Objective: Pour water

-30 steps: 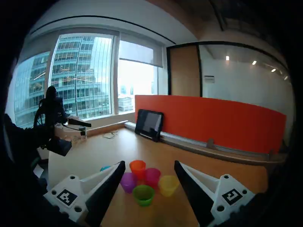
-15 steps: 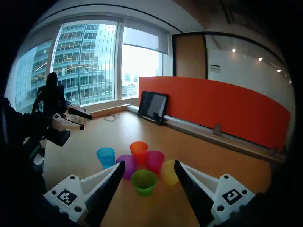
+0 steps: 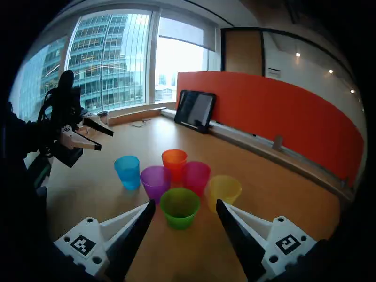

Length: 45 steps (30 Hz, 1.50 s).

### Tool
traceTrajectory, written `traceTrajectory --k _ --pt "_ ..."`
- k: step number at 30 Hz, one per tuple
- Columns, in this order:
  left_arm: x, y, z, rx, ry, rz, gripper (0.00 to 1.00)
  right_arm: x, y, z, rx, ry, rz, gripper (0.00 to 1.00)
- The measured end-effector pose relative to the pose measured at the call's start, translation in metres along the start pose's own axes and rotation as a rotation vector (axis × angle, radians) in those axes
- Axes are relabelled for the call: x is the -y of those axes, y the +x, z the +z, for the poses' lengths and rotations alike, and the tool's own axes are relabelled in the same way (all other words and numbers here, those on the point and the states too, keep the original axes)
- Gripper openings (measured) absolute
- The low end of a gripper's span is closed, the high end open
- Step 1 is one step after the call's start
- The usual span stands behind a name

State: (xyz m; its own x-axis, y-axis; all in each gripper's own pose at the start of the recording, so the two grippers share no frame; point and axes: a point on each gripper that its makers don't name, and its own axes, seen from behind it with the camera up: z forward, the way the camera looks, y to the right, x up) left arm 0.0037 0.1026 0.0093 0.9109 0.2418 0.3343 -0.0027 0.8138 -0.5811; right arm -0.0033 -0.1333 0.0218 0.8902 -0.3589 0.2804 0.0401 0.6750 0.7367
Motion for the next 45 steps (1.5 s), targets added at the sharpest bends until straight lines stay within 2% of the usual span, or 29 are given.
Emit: traceTrajectory --k 9,23,36,45 --pt "-0.009 -0.029 0.016 0.091 -0.037 0.014 0.99 0.002 -0.028 0.02 0.062 0.018 -0.005 1.0" --pt "-0.011 -0.058 0.045 0.214 -0.08 0.046 0.99 0.005 -0.05 0.055 0.135 0.046 -0.016 1.0" --pt "-0.018 -0.061 0.075 0.25 -0.123 0.075 0.98 0.009 -0.053 0.083 0.156 0.073 -0.011 1.0" --pt "-0.024 -0.06 0.092 0.249 -0.147 0.085 0.99 0.011 -0.048 0.089 0.151 0.08 -0.011 1.0"
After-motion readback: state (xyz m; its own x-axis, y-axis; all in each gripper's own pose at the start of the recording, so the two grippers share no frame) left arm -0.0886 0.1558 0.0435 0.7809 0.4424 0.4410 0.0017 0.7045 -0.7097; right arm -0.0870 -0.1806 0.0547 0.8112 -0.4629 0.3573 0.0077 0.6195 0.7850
